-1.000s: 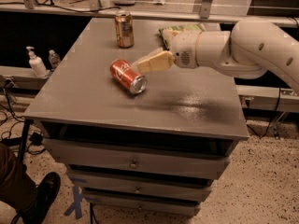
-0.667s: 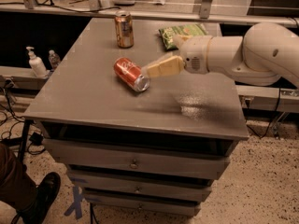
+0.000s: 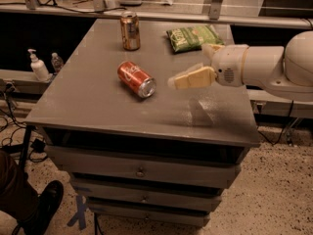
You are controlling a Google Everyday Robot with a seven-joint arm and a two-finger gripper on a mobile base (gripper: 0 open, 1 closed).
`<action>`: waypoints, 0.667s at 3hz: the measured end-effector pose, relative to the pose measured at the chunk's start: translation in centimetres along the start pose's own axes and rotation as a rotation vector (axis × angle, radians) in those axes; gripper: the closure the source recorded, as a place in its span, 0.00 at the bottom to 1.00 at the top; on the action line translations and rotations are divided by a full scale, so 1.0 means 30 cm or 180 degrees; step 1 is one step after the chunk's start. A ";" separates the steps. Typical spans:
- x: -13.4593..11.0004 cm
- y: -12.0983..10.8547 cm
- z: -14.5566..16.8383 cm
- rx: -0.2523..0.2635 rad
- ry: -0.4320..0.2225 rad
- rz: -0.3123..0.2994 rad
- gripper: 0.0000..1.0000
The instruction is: Knock coke can over
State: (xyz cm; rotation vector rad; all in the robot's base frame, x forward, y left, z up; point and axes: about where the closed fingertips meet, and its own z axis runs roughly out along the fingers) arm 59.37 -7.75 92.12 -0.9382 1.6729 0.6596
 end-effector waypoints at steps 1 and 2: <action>0.027 -0.005 -0.075 0.0076 0.0054 0.0026 0.00; 0.036 -0.027 -0.166 0.0297 0.0169 0.0113 0.00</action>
Offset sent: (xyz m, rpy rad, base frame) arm -0.0323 -0.0865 0.0123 -0.0635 0.0723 -0.2114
